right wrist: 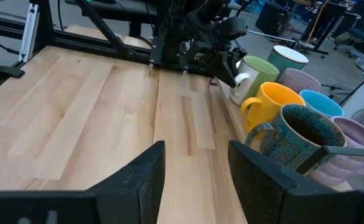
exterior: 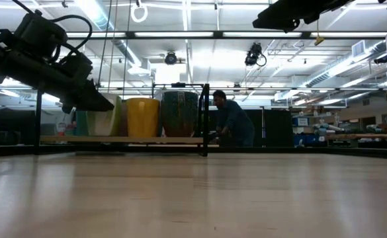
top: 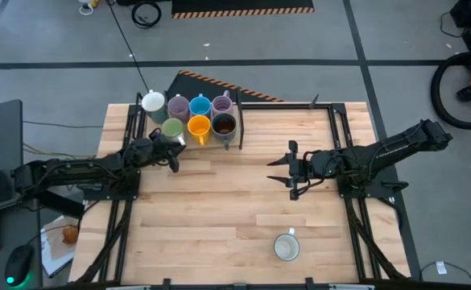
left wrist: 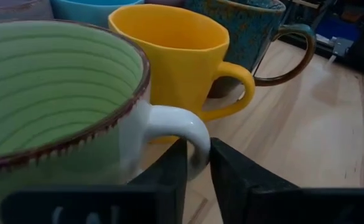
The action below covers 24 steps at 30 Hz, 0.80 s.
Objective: Place coffee mugs
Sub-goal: Put the green mug on the shelf
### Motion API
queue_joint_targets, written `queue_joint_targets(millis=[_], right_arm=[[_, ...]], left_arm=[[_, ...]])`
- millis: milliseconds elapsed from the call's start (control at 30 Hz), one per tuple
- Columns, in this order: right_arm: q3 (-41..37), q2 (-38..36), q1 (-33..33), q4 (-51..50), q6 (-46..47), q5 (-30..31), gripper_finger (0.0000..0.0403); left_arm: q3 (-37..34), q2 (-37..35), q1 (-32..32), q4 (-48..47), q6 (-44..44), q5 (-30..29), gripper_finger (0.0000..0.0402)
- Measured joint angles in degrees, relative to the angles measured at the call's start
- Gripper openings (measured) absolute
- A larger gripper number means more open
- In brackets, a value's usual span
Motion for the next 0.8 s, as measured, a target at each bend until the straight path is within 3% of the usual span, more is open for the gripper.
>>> queue_joint_targets(millis=[333, 600, 800], right_arm=[[0.0, 0.0, 0.0, 0.0, 0.02, 0.0, 0.0181], [0.0, 0.0, 0.0, 0.0, 0.13, 0.0, 0.0181], [0.0, 0.02, 0.0, 0.0, 0.1, 0.0, 0.0181]], left_arm=[[0.03, -0.13, -0.04, 0.08, 1.42, 2.65, 0.0148], [2.96, -0.13, -0.02, -4.97, 2.85, 2.23, 0.0153], [7.62, -0.13, -0.04, -16.18, 3.19, 2.65, 0.0153]])
